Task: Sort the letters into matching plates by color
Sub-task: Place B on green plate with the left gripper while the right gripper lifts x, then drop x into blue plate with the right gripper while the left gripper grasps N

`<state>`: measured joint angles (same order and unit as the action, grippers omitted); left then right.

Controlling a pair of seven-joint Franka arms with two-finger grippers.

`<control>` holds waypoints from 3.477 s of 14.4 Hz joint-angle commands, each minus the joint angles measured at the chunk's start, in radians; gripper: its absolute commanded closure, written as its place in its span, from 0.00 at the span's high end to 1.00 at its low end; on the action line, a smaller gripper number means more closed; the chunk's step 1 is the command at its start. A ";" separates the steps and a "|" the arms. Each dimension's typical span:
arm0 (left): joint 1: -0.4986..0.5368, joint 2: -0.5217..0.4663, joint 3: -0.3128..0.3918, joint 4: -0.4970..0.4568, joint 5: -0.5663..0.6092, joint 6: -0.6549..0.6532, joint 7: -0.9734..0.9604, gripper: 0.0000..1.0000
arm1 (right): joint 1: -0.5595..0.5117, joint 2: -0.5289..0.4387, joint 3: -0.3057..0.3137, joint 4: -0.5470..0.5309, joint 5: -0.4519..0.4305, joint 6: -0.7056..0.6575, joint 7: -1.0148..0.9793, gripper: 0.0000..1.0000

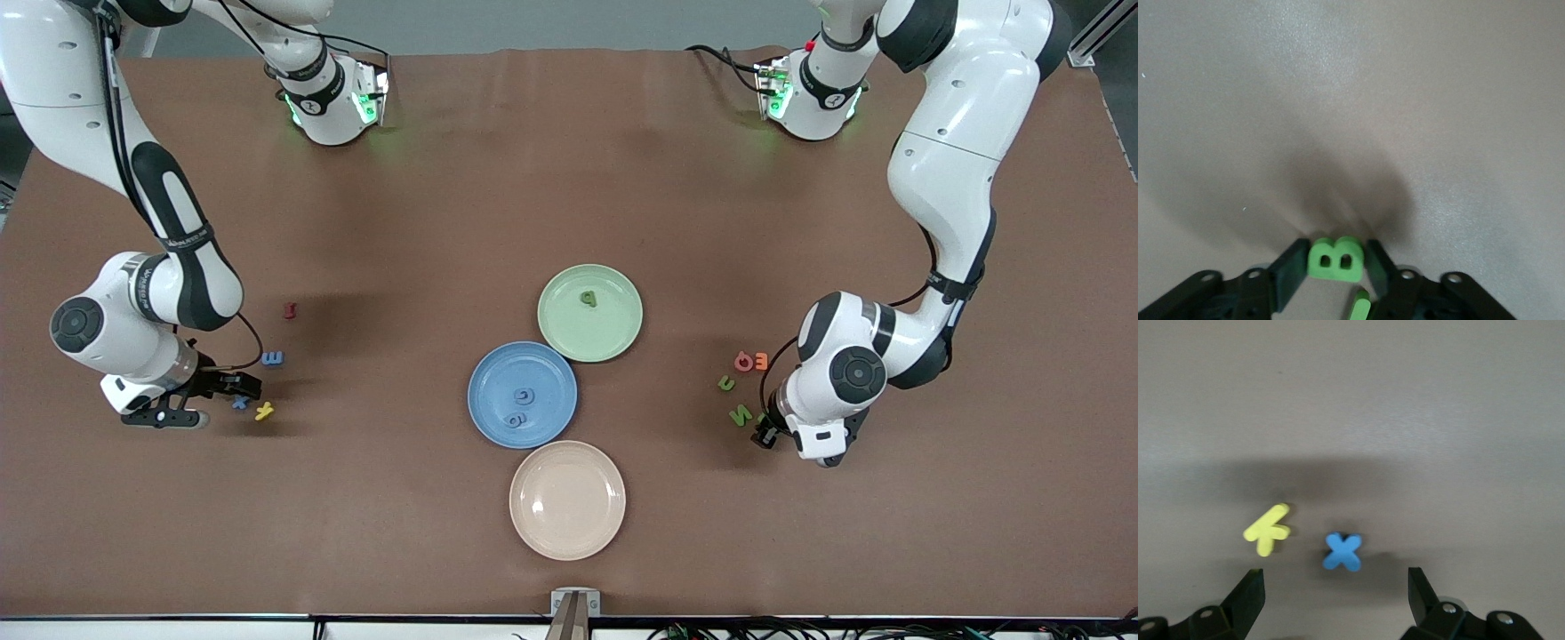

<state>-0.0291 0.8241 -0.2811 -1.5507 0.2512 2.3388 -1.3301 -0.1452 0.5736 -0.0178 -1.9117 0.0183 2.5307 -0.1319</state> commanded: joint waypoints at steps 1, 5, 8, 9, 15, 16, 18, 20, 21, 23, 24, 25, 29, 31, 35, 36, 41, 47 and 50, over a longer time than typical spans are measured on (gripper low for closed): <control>-0.005 0.015 0.010 0.004 0.006 0.004 0.000 0.30 | -0.022 -0.005 0.022 -0.018 -0.018 0.025 -0.009 0.86; -0.005 0.006 0.010 0.004 0.008 0.004 -0.003 0.14 | -0.033 0.029 0.022 0.008 -0.018 0.033 -0.008 0.75; -0.006 -0.028 0.008 0.006 0.011 -0.001 -0.004 0.12 | -0.033 0.035 0.022 0.017 -0.018 0.031 -0.008 0.64; -0.009 -0.043 0.005 0.004 0.010 -0.007 -0.008 0.12 | -0.034 0.048 0.022 0.020 -0.018 0.033 -0.008 0.63; -0.058 -0.122 -0.084 0.003 0.002 -0.156 -0.104 0.09 | -0.034 0.077 0.022 0.049 -0.009 0.033 0.002 0.54; -0.086 -0.125 -0.089 0.003 0.002 -0.159 -0.139 0.09 | -0.034 0.078 0.022 0.051 -0.009 0.031 0.002 0.48; -0.159 -0.125 -0.090 0.003 0.002 -0.159 -0.210 0.08 | -0.033 0.078 0.022 0.053 -0.009 0.025 0.003 0.30; -0.231 -0.123 -0.090 0.004 0.002 -0.159 -0.268 0.08 | -0.031 0.077 0.022 0.054 -0.009 0.023 0.006 0.07; -0.267 -0.119 -0.090 0.004 0.000 -0.159 -0.294 0.08 | -0.031 0.077 0.022 0.056 -0.009 0.023 0.006 0.03; -0.323 -0.112 -0.090 0.004 -0.001 -0.159 -0.336 0.08 | -0.025 0.074 0.022 0.063 -0.009 0.019 0.006 0.01; -0.339 -0.108 -0.090 0.004 -0.003 -0.159 -0.349 0.08 | -0.019 0.071 0.024 0.063 -0.009 0.017 0.006 0.00; -0.356 -0.100 -0.090 0.004 -0.003 -0.159 -0.360 0.08 | -0.005 0.066 0.025 0.066 -0.008 0.005 0.015 0.00; -0.403 -0.089 -0.092 -0.002 -0.016 -0.157 -0.377 0.08 | 0.107 0.042 0.029 0.195 -0.004 -0.249 0.222 0.00; -0.416 -0.086 -0.090 -0.005 -0.017 -0.157 -0.379 0.09 | 0.186 0.038 0.030 0.235 -0.004 -0.317 0.367 0.00; -0.419 -0.082 -0.092 -0.014 -0.015 -0.157 -0.376 0.60 | 0.376 0.043 0.038 0.290 0.000 -0.320 0.703 0.00; -0.419 -0.085 -0.090 -0.018 -0.015 -0.157 -0.374 0.68 | 0.421 0.049 0.038 0.319 0.002 -0.322 0.778 0.00; -0.388 -0.109 -0.090 -0.042 -0.013 -0.159 -0.334 0.80 | 0.599 0.112 0.038 0.421 0.000 -0.322 1.087 0.00; -0.232 -0.192 -0.092 -0.097 -0.010 -0.161 0.116 0.79 | 0.730 0.322 0.036 0.664 -0.009 -0.319 1.305 0.00; -0.151 -0.185 -0.090 -0.100 -0.003 -0.159 0.291 0.79 | 0.733 0.354 0.036 0.691 -0.009 -0.308 1.313 0.00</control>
<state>-0.2164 0.6659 -0.3693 -1.6111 0.2461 2.1828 -1.1312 0.5884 0.8869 0.0264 -1.2882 0.0190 2.2330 1.1601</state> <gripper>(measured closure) 0.211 0.731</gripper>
